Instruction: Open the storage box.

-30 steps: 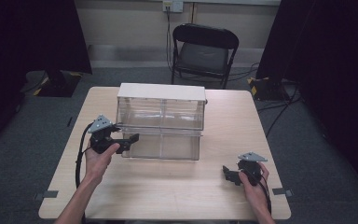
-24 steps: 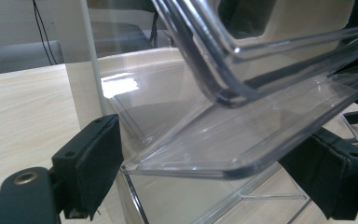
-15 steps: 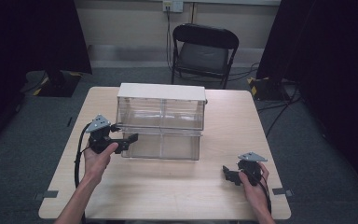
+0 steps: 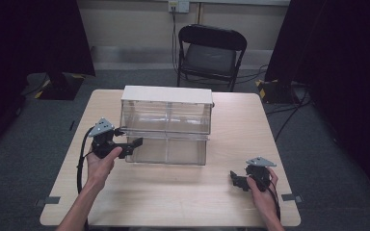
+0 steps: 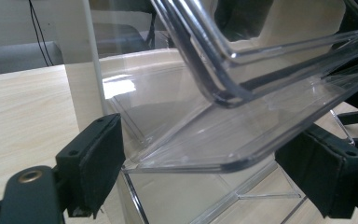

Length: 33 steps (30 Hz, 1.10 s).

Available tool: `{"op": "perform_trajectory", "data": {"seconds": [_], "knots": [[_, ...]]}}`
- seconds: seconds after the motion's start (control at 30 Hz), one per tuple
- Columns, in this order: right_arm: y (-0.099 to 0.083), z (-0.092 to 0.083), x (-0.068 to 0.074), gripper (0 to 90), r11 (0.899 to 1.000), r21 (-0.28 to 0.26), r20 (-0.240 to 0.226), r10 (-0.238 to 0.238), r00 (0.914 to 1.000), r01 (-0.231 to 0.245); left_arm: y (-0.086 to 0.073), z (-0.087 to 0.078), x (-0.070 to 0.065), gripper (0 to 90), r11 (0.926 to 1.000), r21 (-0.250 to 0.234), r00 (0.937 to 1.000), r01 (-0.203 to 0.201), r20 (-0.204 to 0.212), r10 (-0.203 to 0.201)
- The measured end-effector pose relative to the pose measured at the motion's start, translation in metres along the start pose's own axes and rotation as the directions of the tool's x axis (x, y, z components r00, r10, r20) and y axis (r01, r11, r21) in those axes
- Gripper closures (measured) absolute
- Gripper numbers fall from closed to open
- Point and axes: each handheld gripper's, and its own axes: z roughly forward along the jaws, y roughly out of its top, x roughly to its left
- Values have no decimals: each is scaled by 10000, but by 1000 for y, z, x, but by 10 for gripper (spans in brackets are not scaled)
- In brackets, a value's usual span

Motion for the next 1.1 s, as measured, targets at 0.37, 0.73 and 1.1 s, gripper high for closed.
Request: {"op": "perform_trajectory", "data": {"seconds": [0.37, 0.73, 1.1], "knots": [[0, 0, 0, 118, 10000, -2, 1, -1, 10000, 1, 2, -2, -1, 154, 10000, 30, 10000, -19, 19, 19], [0, 0, 0, 118, 10000, 0, 0, 1, 10000, -1, 2, -2, -1, 154, 10000, 9, 10000, -66, 14, 66], [0, 0, 0, 118, 10000, 1, -2, 2, 10000, -2, 2, -3, -1, 154, 10000, 16, 10000, -63, 25, 63]]}}
